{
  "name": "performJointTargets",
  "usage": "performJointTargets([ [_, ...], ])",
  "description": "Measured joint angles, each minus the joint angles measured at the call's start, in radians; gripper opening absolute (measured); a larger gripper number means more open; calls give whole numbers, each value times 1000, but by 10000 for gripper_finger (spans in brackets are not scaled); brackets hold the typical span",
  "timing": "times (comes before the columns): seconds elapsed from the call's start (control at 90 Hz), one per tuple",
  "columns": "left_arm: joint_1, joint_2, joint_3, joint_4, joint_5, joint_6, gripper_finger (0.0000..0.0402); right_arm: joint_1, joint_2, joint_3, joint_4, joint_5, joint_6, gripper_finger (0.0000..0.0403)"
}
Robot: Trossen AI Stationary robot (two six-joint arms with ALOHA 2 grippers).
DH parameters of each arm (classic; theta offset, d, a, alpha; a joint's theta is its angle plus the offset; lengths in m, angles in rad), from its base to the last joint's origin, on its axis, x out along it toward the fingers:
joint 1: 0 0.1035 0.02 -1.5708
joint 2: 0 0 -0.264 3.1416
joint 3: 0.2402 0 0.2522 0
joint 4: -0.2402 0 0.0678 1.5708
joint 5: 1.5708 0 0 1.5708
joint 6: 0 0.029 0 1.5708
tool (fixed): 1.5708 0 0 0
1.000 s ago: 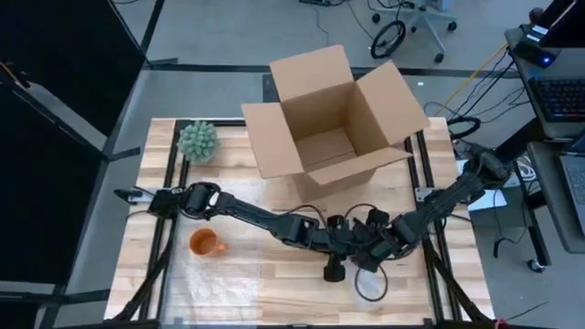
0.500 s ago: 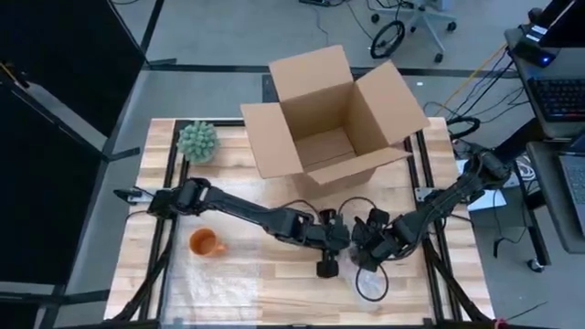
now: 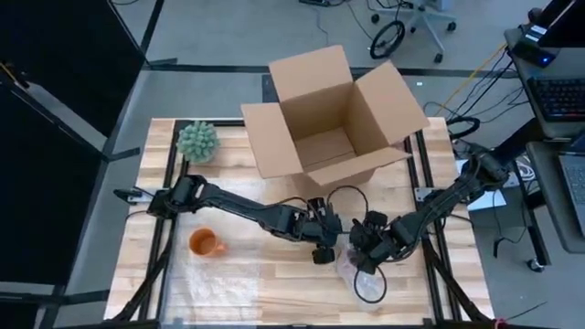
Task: Wrap mug
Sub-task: Wrap the pink mug with bubble wrap
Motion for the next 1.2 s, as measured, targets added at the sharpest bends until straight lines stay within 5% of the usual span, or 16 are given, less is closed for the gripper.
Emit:
performJointTargets([
  [0.2, 33, 38, -96, 80, 49, -31, 26, 0, 0, 0, 5, 5, -18, 258],
  [0.478, 21, 66, -111, 417, 178, 12, 26, 0, 0, -1, 13, 8, -35, 258],
  [1.2, -33, 103, -50, 469, 267, 80, 26, -3, 4, -4, 34, 8, -48, 258],
])
